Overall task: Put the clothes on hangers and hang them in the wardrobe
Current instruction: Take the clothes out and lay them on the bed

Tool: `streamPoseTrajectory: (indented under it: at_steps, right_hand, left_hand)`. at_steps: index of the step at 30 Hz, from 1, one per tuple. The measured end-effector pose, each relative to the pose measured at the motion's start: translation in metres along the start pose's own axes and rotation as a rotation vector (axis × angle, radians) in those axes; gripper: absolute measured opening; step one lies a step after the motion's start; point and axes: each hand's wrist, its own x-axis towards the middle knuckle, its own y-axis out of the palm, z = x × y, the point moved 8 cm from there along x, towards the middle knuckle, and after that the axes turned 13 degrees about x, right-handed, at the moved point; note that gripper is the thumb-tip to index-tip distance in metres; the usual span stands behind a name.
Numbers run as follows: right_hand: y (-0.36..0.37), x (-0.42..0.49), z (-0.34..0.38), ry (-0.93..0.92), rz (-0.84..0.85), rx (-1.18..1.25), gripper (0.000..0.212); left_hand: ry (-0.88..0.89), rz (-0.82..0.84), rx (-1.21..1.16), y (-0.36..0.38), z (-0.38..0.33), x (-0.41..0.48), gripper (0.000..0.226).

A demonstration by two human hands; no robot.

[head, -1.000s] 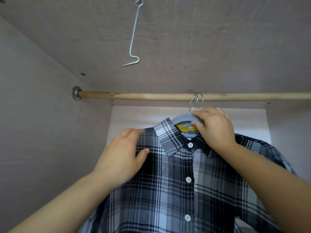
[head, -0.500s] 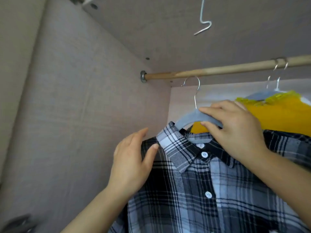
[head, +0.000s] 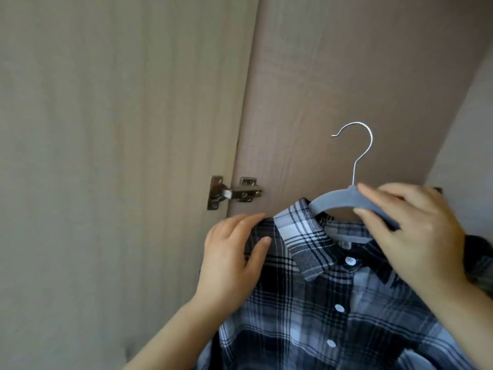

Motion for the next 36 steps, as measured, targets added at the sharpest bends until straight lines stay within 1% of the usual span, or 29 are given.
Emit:
streamPoseTrajectory:
  at_steps: [3, 8, 14, 19, 21, 24, 29, 32, 36]
  right_hand:
    - [0.031, -0.015, 0.027, -0.031, -0.033, 0.117, 0.025]
    - [0.083, -0.025, 0.093, -0.092, -0.057, 0.361, 0.025]
    - [0.144, -0.028, 0.205, -0.116, -0.022, 0.665, 0.028]
    - [0.177, -0.028, 0.314, -0.138, -0.001, 0.882, 0.027]
    - [0.186, -0.027, 0.36, -0.144, 0.006, 0.946, 0.024]
    - [0.197, -0.026, 0.434, -0.196, 0.021, 1.001, 0.024]
    - [0.222, -0.019, 0.551, -0.255, 0.044, 1.076, 0.026]
    - [0.241, -0.017, 0.62, -0.268, 0.063, 1.132, 0.028]
    - [0.263, -0.013, 0.702, -0.273, 0.07, 1.207, 0.029]
  left_hand:
    - [-0.027, -0.035, 0.142, -0.031, 0.027, -0.032, 0.04]
    - [-0.16, -0.095, 0.317, -0.091, 0.079, -0.084, 0.043]
    - [-0.348, -0.177, 0.506, -0.184, 0.139, -0.149, 0.043]
    - [-0.483, -0.26, 0.671, -0.272, 0.176, -0.207, 0.042]
    - [-0.55, -0.29, 0.721, -0.308, 0.191, -0.229, 0.041]
    - [-0.635, -0.335, 0.767, -0.36, 0.219, -0.262, 0.032]
    - [-0.729, -0.367, 0.84, -0.446, 0.266, -0.313, 0.042]
    - [-0.772, -0.387, 0.877, -0.495, 0.295, -0.341, 0.042]
    - [-0.783, -0.387, 0.959, -0.552, 0.326, -0.369, 0.04]
